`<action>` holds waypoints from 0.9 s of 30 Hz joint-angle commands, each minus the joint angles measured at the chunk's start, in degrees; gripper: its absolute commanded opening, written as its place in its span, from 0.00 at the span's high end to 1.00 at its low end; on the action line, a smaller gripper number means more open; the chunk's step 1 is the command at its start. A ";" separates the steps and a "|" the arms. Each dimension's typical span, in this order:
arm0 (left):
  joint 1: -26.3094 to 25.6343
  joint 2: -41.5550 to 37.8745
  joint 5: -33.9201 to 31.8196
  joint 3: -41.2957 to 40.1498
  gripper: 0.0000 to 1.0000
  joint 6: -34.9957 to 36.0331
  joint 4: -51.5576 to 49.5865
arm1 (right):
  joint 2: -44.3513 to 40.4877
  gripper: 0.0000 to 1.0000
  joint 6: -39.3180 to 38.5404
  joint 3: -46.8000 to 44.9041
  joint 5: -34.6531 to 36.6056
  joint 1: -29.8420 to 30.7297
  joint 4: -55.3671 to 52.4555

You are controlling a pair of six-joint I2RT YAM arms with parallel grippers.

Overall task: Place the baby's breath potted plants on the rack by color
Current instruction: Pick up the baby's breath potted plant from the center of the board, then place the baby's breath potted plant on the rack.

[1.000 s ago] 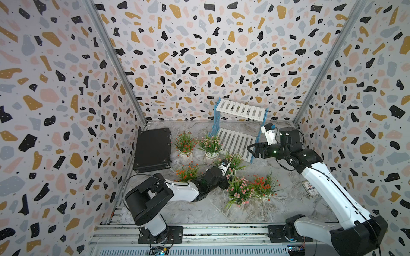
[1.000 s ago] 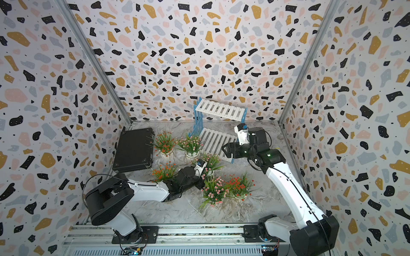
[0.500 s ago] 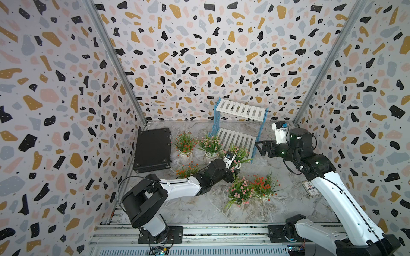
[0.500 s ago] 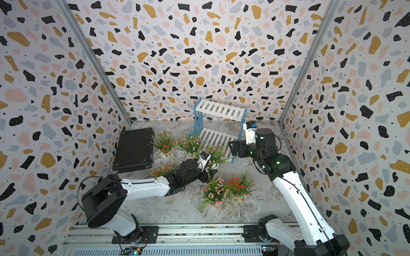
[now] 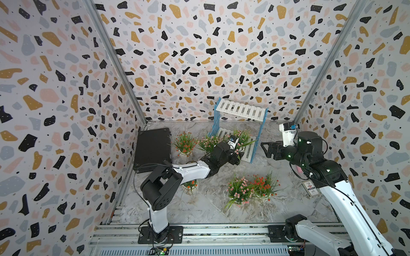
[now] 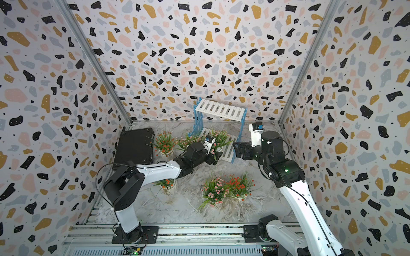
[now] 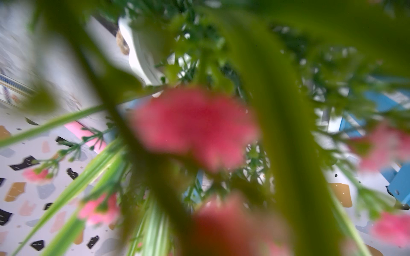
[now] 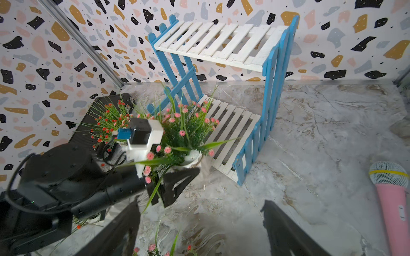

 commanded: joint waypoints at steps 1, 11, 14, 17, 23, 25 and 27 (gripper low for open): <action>1.01 3.53 2.56 7.08 0.27 0.66 5.80 | -1.30 0.12 -0.39 1.05 0.92 -0.17 -1.83; 2.91 18.70 5.11 25.53 0.27 2.25 2.76 | -2.29 0.12 -2.77 -0.53 2.65 -0.21 -3.25; 3.22 22.70 5.76 30.28 0.27 3.16 1.84 | -2.46 0.13 -2.97 -0.99 2.80 -0.25 -3.12; 3.26 26.26 6.13 35.23 0.27 4.74 0.14 | -2.38 0.13 -2.93 -1.48 2.52 -0.23 -3.22; 3.48 31.85 5.95 42.36 0.27 6.90 -2.06 | -2.55 0.13 -3.40 -2.62 2.54 -0.24 -3.87; 3.49 33.03 6.09 43.80 0.27 6.95 -2.74 | -2.38 0.13 -3.57 -2.73 2.30 -0.24 -4.05; 3.49 33.68 6.22 44.31 0.23 7.02 -2.96 | -1.90 0.13 -3.77 -2.43 1.95 -0.24 -4.38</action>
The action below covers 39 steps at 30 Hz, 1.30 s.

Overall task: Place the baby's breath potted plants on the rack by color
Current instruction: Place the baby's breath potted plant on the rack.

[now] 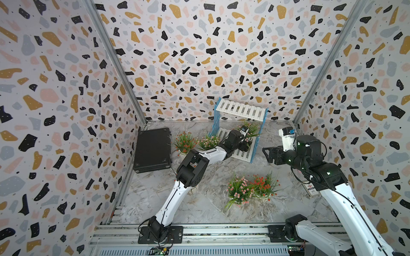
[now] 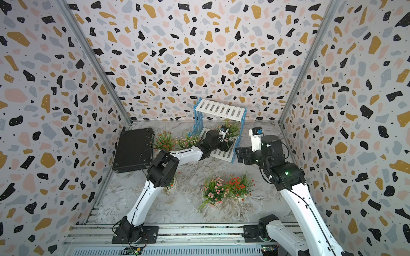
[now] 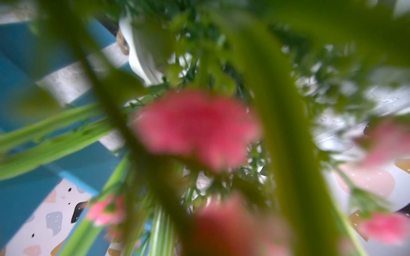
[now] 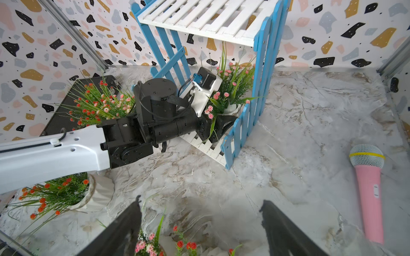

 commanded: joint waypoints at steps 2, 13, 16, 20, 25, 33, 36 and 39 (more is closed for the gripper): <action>0.27 -0.98 1.49 2.65 0.07 1.40 4.51 | -0.21 0.12 -1.28 0.24 -0.13 -0.24 -1.14; 0.30 -12.73 5.00 -9.67 0.01 0.37 5.07 | 0.30 0.03 -1.04 -0.60 -1.43 -0.19 -0.44; 0.27 -17.15 4.91 -14.23 0.01 -0.11 5.43 | 0.83 0.03 -0.95 -0.54 -2.15 -0.21 -0.37; 0.28 -23.86 4.57 -21.05 0.01 -0.58 6.87 | 1.75 0.04 -0.52 -0.38 -3.49 -0.17 0.12; 0.36 -34.60 1.84 -29.31 0.01 -3.52 5.32 | 4.21 0.04 0.80 0.54 -6.70 -0.19 0.38; -2.70 -56.54 -8.14 -44.22 0.01 -12.14 -7.31 | 7.01 0.05 3.22 -0.84 -11.18 -0.16 3.68; -5.22 -61.82 -9.68 -46.65 0.01 -14.97 -15.11 | 7.42 0.05 3.76 -1.60 -12.26 -0.18 4.62; -7.79 -65.81 -11.31 -51.77 0.01 -20.96 -18.02 | 7.60 0.05 4.12 -2.20 -12.92 -0.17 5.27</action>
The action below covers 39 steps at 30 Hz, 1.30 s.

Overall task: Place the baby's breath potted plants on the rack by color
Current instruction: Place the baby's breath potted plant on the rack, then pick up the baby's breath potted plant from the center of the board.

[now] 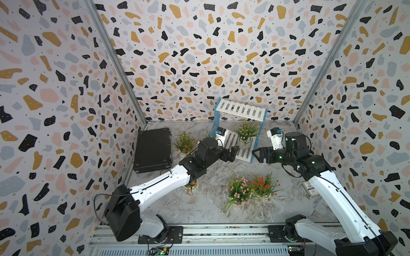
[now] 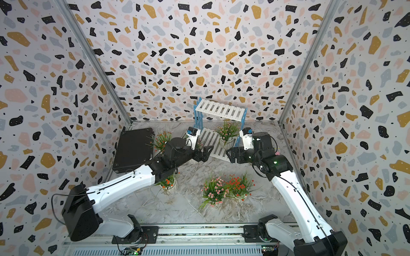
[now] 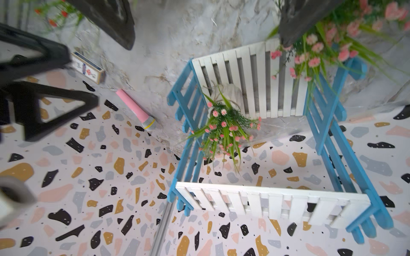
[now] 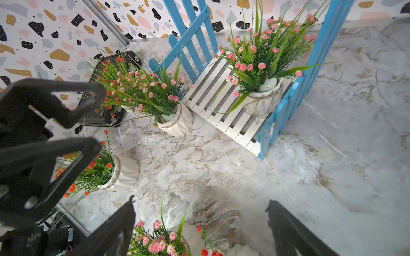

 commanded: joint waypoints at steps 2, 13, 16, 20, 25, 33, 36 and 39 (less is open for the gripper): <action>-2.67 -2.82 -4.54 -8.27 0.01 -11.08 -6.87 | -0.02 0.05 1.34 -0.40 -2.51 -0.12 1.94; -3.29 8.82 -18.02 -13.09 0.01 -19.07 -2.15 | 0.24 0.05 0.90 -2.51 -3.99 -0.16 2.92; -1.75 12.36 -20.35 -11.77 0.01 -20.84 -1.55 | 0.27 0.05 0.87 -3.28 -3.99 -0.12 3.55; 0.91 15.55 -22.41 -11.09 0.01 -21.73 1.05 | 0.62 0.04 0.47 -3.84 -4.19 -0.12 4.24; 3.73 18.09 -22.93 -8.57 0.01 -20.50 2.85 | 0.79 0.04 0.02 -4.42 -4.52 -0.13 5.33; 7.70 23.72 -20.36 -1.90 0.01 -17.68 1.26 | 1.68 0.04 -0.59 -4.31 -5.05 -0.07 5.87; 8.81 25.40 -20.31 0.17 0.01 -17.01 0.19 | 1.59 0.04 -0.78 -4.15 -5.15 -0.13 5.91; 9.32 26.77 -20.42 1.95 0.01 -16.36 -0.46 | 1.42 0.04 -0.90 -4.07 -5.33 -0.07 6.04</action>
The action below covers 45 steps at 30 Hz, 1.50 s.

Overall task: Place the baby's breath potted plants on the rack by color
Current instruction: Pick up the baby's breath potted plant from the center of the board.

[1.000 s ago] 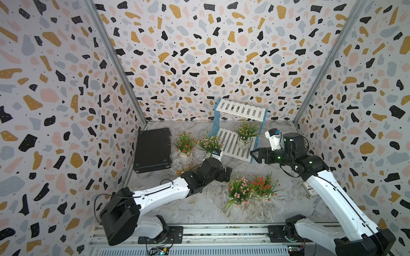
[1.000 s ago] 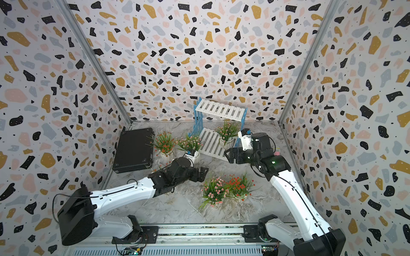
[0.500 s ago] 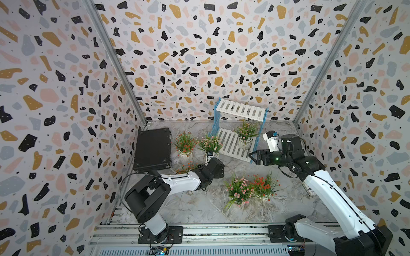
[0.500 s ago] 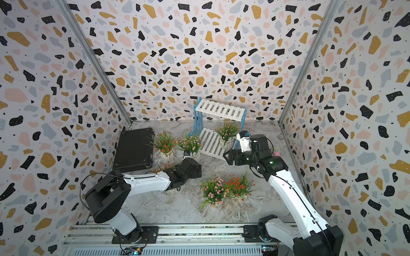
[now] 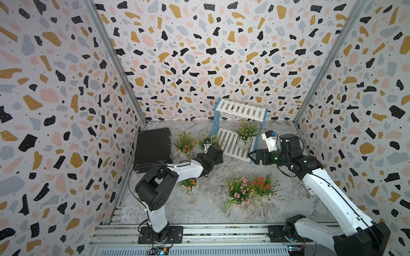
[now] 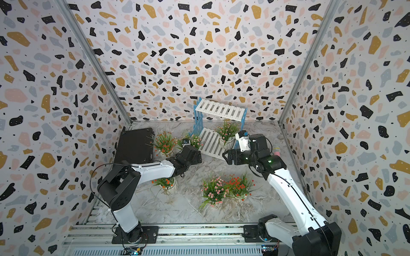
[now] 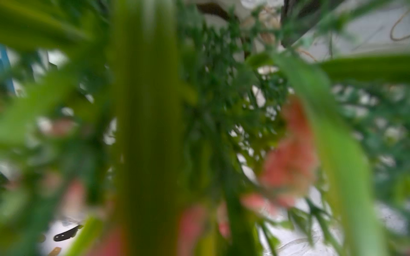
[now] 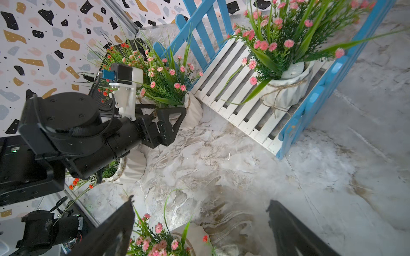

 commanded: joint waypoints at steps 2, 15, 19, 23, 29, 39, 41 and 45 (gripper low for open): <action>0.93 1.98 0.07 3.36 0.01 1.80 -1.00 | -0.75 0.04 -0.87 0.39 -0.87 -0.10 0.91; 1.63 7.05 0.67 9.92 0.01 4.15 -4.89 | -2.05 0.04 -1.26 -0.35 -1.12 -0.17 1.21; 1.76 7.60 0.96 10.56 0.01 4.32 -5.82 | -2.45 0.04 -1.18 -0.78 -1.26 -0.13 1.70; 1.80 8.49 0.87 11.18 0.01 4.98 -6.72 | -2.53 0.04 -0.84 -1.30 -1.62 -0.09 2.46; 1.72 8.32 1.00 10.24 0.14 6.31 -6.16 | -2.90 0.05 -0.98 -1.84 -1.18 -0.06 2.58; 1.39 3.59 4.64 5.70 0.18 9.69 -3.65 | -3.21 0.06 -0.51 -1.43 0.21 -0.13 2.93; 0.89 2.10 5.41 4.81 0.18 10.64 -3.34 | -3.58 0.06 -0.33 -1.39 0.63 -0.13 2.84; -0.91 -0.88 6.62 4.08 0.18 12.89 -3.37 | -4.98 0.07 0.08 -0.84 1.77 -0.13 2.46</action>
